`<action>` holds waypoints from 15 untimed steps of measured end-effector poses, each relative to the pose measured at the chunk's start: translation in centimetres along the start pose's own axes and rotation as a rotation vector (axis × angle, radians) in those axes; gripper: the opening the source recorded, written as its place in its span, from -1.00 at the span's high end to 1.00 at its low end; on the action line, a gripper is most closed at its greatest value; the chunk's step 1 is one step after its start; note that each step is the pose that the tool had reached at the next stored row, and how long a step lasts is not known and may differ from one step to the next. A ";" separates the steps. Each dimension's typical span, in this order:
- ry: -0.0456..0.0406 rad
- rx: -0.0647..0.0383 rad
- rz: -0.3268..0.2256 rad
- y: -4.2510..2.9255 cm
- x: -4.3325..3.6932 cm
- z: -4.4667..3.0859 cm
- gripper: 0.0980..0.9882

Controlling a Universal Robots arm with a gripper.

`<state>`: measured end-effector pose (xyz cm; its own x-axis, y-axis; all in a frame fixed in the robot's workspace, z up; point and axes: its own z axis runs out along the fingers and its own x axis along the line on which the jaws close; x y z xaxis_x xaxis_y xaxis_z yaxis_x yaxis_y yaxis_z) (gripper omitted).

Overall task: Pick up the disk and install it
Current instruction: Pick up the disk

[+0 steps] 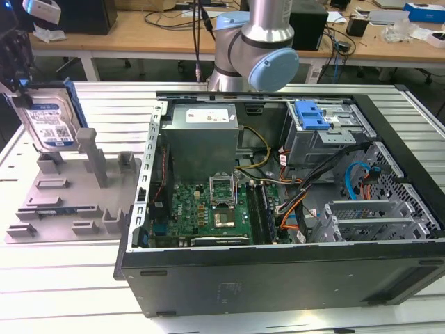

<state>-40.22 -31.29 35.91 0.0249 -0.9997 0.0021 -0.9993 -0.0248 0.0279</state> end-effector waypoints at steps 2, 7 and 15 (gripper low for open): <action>0.0000 0.000 0.000 0.02 0.00 -0.79 0.39; 0.0000 0.000 0.000 0.08 0.01 -3.02 0.39; 0.0001 0.000 0.000 0.16 0.02 -5.58 0.39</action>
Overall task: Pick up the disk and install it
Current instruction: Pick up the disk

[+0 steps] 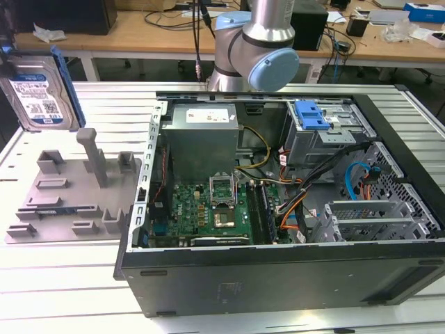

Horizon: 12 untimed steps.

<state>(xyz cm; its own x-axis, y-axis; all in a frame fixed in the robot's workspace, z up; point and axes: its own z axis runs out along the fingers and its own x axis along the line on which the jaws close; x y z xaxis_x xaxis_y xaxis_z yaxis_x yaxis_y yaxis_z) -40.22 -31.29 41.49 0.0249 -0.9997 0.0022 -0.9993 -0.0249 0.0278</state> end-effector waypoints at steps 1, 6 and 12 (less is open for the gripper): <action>0.0000 0.000 0.000 0.01 0.00 -0.31 0.39; 0.0000 0.000 0.000 0.07 0.00 -2.54 0.39; -0.0001 0.000 0.000 0.14 0.02 -4.91 0.39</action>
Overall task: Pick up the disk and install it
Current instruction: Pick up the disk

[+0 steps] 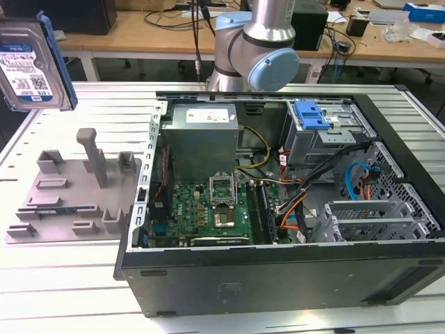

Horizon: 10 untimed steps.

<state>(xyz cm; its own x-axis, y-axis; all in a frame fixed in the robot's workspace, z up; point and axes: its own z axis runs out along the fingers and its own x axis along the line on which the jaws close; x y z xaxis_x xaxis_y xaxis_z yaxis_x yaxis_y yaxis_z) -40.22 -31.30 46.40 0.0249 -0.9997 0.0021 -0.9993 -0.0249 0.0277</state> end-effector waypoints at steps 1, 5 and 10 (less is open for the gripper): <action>0.0001 0.000 0.000 0.01 0.00 -0.30 0.39; -0.0001 0.000 0.000 0.02 0.00 -0.81 0.39; -0.0001 0.000 0.000 0.02 0.00 -0.86 0.39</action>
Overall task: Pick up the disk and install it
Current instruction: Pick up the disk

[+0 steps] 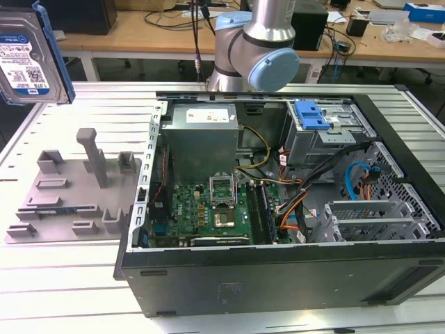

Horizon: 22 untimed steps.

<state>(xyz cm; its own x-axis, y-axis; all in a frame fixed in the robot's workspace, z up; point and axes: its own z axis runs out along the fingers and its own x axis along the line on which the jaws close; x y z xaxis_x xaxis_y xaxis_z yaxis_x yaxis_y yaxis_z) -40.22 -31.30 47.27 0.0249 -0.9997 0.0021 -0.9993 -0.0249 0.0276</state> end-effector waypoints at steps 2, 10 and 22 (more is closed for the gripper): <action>0.0001 0.000 0.000 0.00 0.08 -0.04 0.39; 0.0000 0.000 0.000 -1.31 2.00 -0.15 0.39; -0.0001 0.000 0.000 -4.89 5.50 -0.48 0.39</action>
<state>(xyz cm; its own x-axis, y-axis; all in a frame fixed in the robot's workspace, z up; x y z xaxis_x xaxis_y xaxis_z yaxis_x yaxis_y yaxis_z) -35.18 -36.68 47.62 0.0247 -0.9997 0.0020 -0.9993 -0.0247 0.0274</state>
